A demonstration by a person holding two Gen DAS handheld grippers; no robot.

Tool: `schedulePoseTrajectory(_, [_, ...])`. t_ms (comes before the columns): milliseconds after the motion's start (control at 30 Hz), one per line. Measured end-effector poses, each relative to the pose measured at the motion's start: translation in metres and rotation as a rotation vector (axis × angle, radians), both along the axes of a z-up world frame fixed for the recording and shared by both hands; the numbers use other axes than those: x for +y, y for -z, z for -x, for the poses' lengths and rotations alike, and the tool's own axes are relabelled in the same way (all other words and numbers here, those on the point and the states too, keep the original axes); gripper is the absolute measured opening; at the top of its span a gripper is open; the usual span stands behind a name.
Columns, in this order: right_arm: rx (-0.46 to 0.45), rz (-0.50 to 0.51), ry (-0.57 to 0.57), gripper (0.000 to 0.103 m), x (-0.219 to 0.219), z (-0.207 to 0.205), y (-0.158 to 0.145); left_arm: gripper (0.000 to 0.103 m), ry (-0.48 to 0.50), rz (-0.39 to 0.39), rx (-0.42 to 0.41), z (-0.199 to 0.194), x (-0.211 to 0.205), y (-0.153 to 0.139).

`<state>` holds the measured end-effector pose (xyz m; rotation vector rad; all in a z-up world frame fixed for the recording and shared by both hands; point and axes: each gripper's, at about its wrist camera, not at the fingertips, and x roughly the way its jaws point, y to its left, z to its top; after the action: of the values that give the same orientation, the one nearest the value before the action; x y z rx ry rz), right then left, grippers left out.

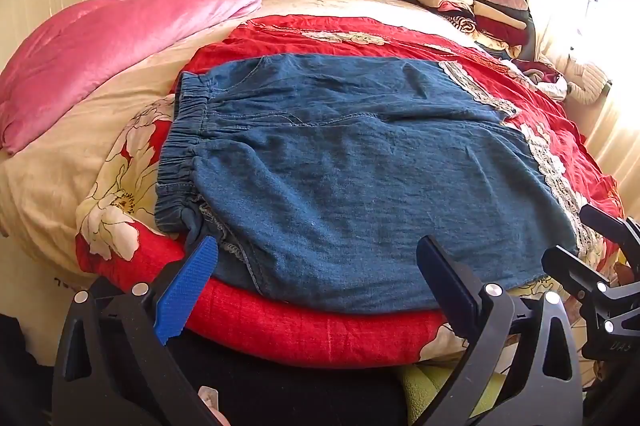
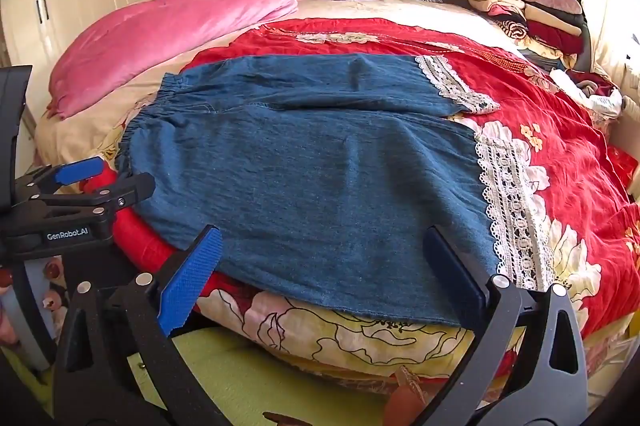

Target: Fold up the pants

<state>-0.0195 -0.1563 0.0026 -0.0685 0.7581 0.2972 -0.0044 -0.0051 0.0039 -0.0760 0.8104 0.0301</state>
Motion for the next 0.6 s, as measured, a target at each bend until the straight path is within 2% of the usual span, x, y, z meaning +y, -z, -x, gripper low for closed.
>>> schedulePoseTrajectory(600, [0.008,0.001,-0.003,0.095,0.0042,0.0005,0.0023,0.099,0.002,0.001,0.001,-0.0003,-0.0015,-0.0002])
